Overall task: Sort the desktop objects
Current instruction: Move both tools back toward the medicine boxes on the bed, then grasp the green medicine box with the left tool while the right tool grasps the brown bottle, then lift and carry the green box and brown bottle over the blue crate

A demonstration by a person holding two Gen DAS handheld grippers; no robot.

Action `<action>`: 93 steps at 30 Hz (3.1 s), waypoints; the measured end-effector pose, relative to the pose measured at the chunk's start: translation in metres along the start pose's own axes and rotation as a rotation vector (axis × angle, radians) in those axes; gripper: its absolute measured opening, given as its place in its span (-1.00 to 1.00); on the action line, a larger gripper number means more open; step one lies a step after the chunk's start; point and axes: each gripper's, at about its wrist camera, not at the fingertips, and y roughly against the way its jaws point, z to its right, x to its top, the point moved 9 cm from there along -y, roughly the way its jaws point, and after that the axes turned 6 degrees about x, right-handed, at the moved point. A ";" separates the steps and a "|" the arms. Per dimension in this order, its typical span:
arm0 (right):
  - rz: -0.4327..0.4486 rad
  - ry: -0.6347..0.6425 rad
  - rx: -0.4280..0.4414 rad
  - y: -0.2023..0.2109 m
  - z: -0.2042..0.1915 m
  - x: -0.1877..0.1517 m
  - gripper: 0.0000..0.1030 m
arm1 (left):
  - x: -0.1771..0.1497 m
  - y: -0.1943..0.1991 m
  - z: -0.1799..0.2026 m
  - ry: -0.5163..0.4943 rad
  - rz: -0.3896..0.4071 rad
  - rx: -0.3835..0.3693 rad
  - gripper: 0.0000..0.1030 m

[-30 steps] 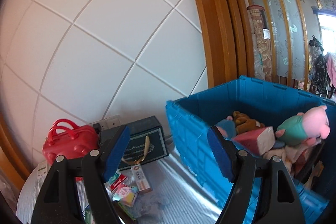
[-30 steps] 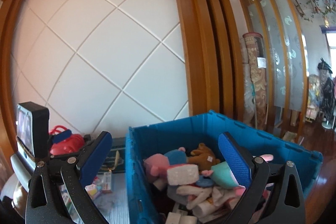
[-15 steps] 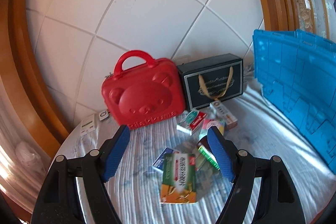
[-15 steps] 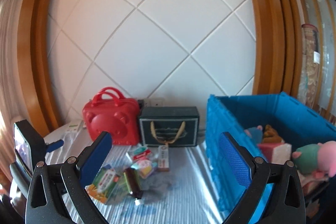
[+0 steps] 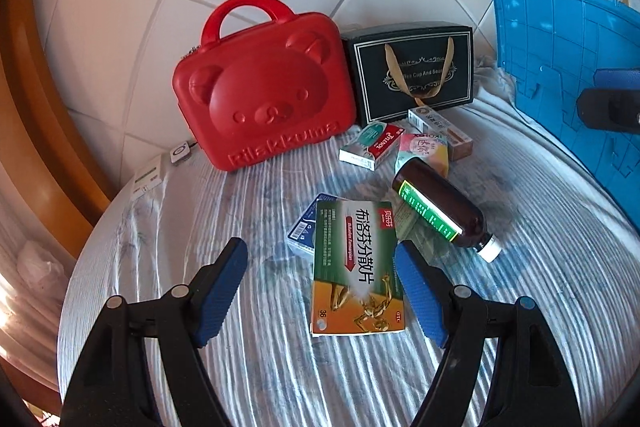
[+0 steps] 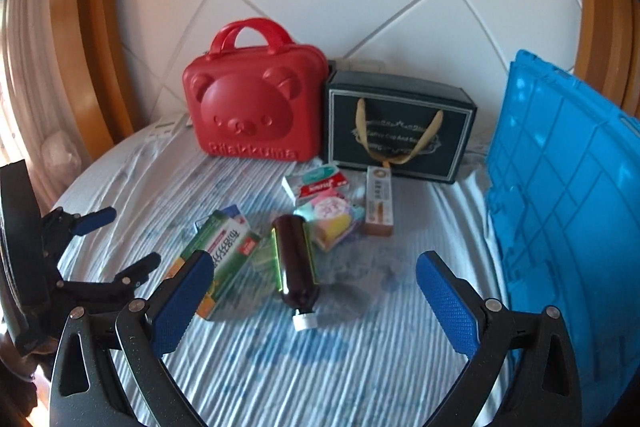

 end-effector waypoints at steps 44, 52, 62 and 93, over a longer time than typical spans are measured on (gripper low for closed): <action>-0.462 -0.039 0.106 -0.220 0.011 -0.071 0.23 | -0.035 -0.114 0.047 -0.030 -0.168 -0.144 0.69; -0.472 -0.021 0.101 -0.221 0.007 -0.069 0.22 | -0.045 -0.121 0.057 -0.107 -0.202 -0.134 0.74; -0.446 -0.015 0.099 -0.218 0.004 -0.069 -0.02 | -0.046 -0.115 0.046 -0.028 -0.190 -0.149 0.66; 0.364 -0.236 -0.264 0.225 0.078 0.052 -0.02 | 0.206 0.195 0.159 -0.157 0.490 -0.465 0.66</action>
